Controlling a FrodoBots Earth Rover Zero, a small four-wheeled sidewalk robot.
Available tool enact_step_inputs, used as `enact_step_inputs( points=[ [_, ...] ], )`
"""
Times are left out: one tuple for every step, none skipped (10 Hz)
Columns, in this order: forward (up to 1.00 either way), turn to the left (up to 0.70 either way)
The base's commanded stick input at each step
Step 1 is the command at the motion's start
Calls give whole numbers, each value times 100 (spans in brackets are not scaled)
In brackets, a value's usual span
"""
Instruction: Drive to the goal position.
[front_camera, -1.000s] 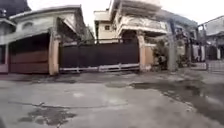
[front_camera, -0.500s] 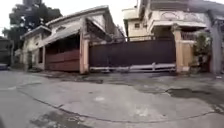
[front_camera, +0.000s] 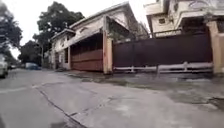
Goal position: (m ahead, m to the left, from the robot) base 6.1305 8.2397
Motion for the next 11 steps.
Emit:
enact_step_inputs(
  points=[
    [70, 27],
    [70, 27],
    [70, 27],
    [70, 16],
    [70, 1],
    [70, 27],
    [70, 27],
    [70, 27],
    [70, 27],
    [70, 27],
    [70, 27]
  ],
)
